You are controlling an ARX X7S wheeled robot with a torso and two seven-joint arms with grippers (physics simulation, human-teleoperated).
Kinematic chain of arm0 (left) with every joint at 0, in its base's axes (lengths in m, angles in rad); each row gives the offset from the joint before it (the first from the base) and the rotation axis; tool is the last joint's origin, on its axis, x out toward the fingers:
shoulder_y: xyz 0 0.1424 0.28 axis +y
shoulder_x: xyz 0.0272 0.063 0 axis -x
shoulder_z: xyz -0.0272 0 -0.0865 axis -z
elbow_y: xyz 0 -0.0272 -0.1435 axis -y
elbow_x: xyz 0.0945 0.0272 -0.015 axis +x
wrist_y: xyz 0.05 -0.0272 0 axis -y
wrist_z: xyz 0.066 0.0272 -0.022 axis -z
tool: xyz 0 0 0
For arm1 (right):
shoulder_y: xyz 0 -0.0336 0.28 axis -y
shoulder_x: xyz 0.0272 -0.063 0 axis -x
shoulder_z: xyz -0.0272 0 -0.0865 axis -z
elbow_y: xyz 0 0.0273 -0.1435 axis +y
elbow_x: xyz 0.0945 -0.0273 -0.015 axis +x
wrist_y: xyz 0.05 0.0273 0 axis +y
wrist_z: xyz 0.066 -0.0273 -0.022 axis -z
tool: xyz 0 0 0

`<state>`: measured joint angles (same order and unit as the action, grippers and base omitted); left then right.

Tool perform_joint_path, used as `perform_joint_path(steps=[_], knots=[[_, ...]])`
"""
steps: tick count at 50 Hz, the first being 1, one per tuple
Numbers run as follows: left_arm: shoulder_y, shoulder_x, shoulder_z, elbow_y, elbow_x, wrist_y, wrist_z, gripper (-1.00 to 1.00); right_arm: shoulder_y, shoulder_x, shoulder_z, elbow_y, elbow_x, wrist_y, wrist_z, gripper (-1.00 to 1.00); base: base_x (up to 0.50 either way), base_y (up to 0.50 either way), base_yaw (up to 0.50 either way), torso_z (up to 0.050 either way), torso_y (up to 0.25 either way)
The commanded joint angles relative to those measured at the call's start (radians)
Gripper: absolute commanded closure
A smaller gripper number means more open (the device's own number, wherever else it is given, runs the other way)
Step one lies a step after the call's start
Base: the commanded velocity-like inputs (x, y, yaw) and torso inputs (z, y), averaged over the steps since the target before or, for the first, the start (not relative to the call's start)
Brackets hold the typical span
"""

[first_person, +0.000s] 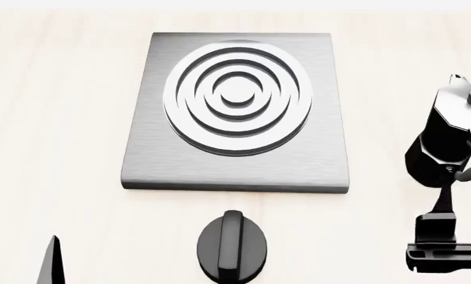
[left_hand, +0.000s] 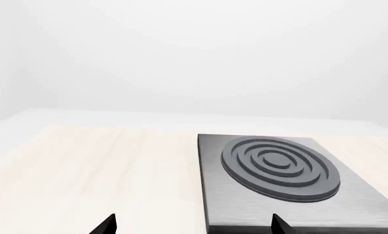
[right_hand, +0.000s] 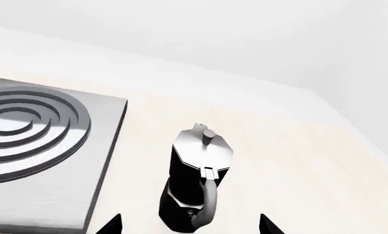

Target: Put the moka pot on the stove.

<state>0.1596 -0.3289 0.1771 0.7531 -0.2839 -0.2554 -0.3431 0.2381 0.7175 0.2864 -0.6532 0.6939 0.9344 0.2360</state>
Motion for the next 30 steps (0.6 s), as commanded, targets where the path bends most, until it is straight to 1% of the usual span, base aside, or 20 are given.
perform_joint_path(steps=[1,9,13,14,16,30], knots=[[0.000,0.018,-0.021,-0.006,0.011,0.026,0.023,-1.00,0.081,0.001,-0.001,0.111,-0.002,0.022,-0.048,-1.00,0.00,0.00,0.00,0.000,0.000],[-0.001,0.016,-0.010,-0.020,0.018,0.035,0.020,-1.00,0.144,-0.005,-0.027,0.165,-0.005,0.023,-0.048,-1.00,0.00,0.00,0.00,0.000,0.000],[-0.006,0.017,-0.004,-0.035,0.022,0.039,0.020,-1.00,0.178,-0.004,-0.056,0.198,-0.018,0.018,-0.051,-1.00,0.00,0.00,0.00,0.000,0.000],[-0.008,0.018,-0.005,-0.036,0.002,0.031,0.026,-1.00,0.187,-0.005,-0.068,0.210,-0.027,0.013,-0.051,-1.00,0.00,0.00,0.00,0.000,0.000],[-0.009,0.018,0.004,-0.044,0.031,0.040,0.018,-1.00,0.196,-0.013,-0.091,0.242,-0.044,-0.007,-0.059,-1.00,0.00,0.00,0.00,0.000,0.000],[-0.016,0.015,0.012,-0.060,0.020,0.040,0.015,-1.00,0.268,-0.044,-0.201,0.377,-0.115,-0.061,-0.076,-1.00,0.00,0.00,0.00,0.000,0.000]])
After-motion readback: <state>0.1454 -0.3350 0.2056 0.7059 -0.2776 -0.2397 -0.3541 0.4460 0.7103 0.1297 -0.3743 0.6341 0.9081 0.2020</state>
